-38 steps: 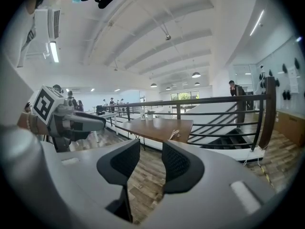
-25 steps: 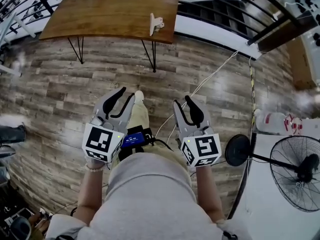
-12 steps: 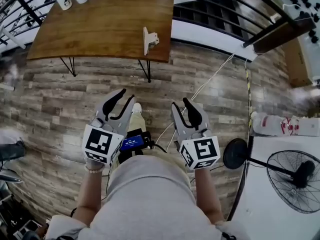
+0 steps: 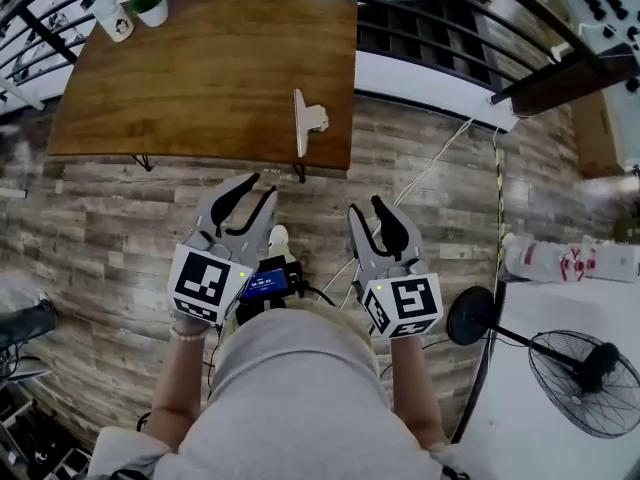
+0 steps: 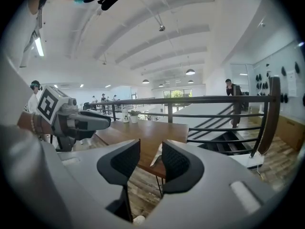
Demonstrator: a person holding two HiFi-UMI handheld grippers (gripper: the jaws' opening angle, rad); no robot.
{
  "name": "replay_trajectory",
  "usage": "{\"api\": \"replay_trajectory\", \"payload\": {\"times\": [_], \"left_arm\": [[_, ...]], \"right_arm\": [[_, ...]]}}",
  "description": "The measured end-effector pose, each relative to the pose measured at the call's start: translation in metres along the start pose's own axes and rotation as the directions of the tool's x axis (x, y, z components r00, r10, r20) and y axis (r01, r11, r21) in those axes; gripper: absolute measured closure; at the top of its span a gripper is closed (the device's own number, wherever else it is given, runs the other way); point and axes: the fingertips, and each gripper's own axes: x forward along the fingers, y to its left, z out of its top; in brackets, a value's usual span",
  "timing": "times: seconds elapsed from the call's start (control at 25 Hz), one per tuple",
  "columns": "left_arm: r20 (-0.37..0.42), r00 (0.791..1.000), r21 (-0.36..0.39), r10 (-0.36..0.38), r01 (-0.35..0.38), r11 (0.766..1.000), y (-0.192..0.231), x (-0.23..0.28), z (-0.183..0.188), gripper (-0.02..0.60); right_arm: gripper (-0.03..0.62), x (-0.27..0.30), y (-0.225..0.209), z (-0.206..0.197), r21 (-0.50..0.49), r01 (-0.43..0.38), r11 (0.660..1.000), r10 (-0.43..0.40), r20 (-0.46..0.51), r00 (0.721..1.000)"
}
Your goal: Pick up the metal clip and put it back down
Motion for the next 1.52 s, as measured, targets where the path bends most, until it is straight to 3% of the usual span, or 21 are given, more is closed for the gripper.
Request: {"api": "replay_trajectory", "payload": {"times": [0.44,0.68,0.8,1.52], "left_arm": [[-0.019,0.999,0.025,-0.038,0.038,0.999,0.057,0.049,0.011,0.483],[-0.013,0.999,-0.054,-0.033,0.033,0.998,0.075,0.058,0.01,0.483],[-0.032,0.999,-0.026,-0.033,0.032,0.999,0.077,0.063,0.005,0.483],[-0.051,0.998,-0.071,0.048,-0.052,0.996,0.089,0.08,-0.005,0.483]], "right_arm": [[0.444,0.067,-0.02,0.026,-0.003,0.034,0.999,-0.034,-0.027,0.999],[0.445,0.085,-0.022,0.025,-0.001,0.035,0.999,-0.035,-0.049,0.998],[0.445,0.091,-0.025,0.024,0.004,0.031,1.0,-0.031,-0.064,0.997],[0.444,0.132,-0.038,0.002,0.019,-0.097,0.995,0.099,-0.147,0.984]]}}
